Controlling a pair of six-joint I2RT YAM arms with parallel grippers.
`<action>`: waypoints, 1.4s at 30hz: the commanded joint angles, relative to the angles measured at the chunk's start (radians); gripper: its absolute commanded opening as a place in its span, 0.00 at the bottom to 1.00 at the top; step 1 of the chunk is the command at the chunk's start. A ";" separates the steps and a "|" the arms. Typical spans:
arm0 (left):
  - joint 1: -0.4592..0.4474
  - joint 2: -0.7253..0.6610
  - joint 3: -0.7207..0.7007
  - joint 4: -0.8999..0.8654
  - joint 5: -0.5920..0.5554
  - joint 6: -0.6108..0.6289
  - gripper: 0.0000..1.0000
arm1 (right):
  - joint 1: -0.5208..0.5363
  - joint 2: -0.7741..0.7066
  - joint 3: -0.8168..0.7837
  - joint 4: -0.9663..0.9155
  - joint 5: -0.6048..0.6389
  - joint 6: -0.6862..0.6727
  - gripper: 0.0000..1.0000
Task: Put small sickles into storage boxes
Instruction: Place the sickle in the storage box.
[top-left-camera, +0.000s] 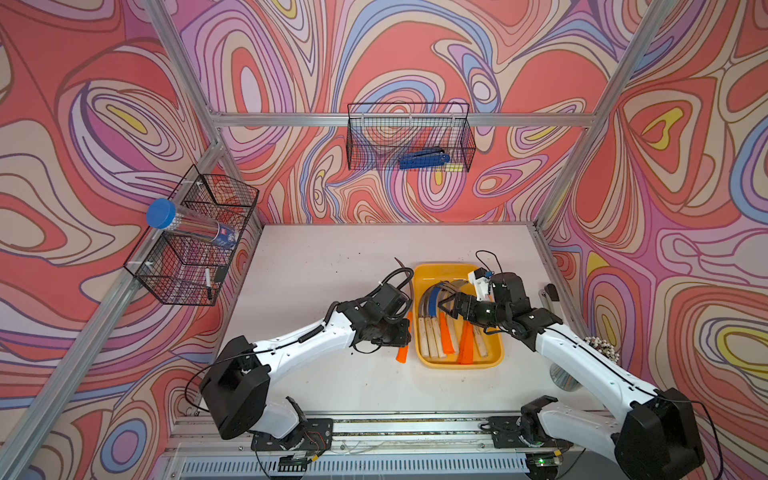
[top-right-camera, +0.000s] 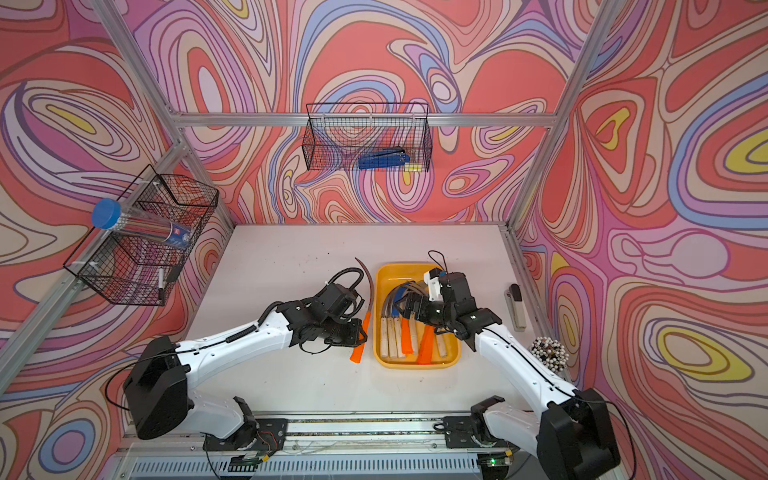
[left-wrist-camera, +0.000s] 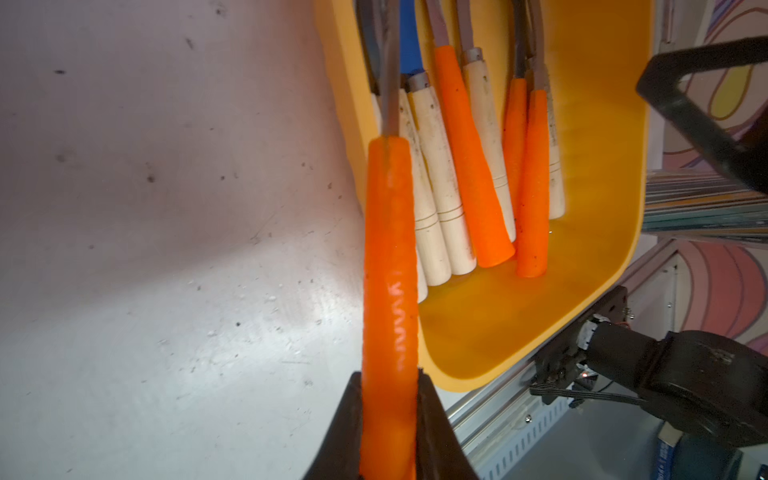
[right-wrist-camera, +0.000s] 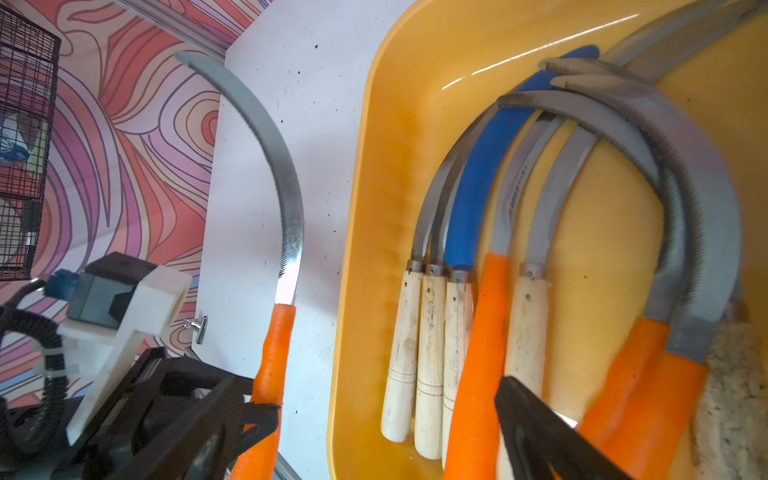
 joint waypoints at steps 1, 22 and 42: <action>-0.007 0.039 0.038 0.165 0.103 -0.060 0.00 | 0.002 -0.013 0.021 -0.009 -0.012 -0.001 0.98; -0.008 0.202 -0.104 0.993 0.390 -0.400 0.00 | 0.002 -0.027 -0.130 0.335 -0.080 0.167 0.49; -0.008 0.019 -0.029 0.325 0.122 -0.069 0.58 | 0.002 0.028 -0.034 0.225 -0.017 0.093 0.00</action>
